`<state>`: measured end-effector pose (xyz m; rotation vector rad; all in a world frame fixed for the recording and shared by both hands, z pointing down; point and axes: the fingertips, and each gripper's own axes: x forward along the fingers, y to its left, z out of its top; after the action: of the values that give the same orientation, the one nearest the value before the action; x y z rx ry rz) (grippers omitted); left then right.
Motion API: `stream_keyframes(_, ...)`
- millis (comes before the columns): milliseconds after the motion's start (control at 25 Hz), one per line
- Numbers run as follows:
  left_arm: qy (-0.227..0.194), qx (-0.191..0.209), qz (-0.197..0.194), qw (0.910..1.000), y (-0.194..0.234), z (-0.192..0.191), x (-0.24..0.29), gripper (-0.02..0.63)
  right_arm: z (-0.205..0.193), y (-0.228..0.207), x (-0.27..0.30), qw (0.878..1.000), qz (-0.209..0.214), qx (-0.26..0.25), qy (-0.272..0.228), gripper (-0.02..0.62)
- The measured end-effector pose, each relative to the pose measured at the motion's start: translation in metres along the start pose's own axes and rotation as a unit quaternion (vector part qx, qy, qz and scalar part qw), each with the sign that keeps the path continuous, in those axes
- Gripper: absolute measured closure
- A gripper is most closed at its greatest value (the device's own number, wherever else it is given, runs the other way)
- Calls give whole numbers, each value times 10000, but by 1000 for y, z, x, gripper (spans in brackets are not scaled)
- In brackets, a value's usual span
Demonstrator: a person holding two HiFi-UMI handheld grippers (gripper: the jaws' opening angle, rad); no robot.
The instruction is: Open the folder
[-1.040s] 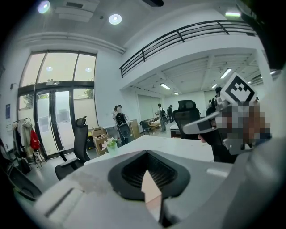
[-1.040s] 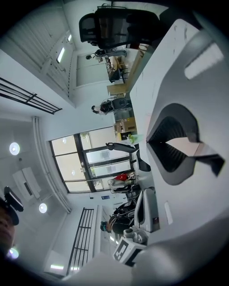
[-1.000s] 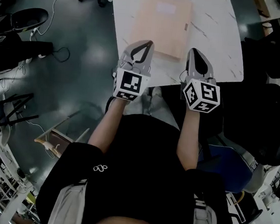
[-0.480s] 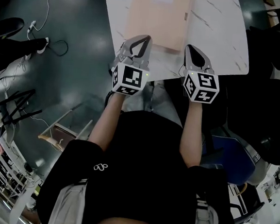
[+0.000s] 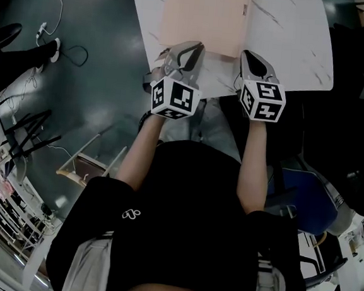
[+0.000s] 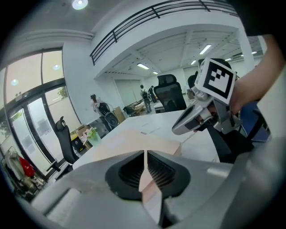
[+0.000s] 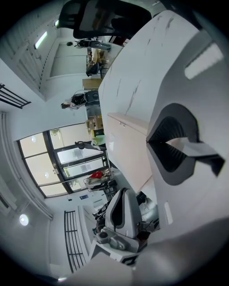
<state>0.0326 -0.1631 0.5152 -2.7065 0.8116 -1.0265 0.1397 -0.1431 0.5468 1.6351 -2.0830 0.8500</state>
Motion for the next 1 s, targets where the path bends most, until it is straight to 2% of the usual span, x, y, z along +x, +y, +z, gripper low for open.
stream_keyframes(200,169,522,-182,9983,-10,-4,8,583,-11,-1,8,9999,18,15,136,597)
stream_keyframes(320,323,801,-281,9959,-16,-8,12,535,-15,-1,10,9999,31,47,163,597)
stream_keyframes(560,728,1458,-433,9857,-25,-24,19,469,-22,2,17,9995,128,138,258,597)
stream_keyframes(840,1130,1985,-397,9728,-26,-43,29,460,-26,2,19,9991,139,197,349,597)
stream_keyframes(1000,1163,2109,-274,9702,-21,-43,32,460,-26,2,19,9991,174,223,322,597)
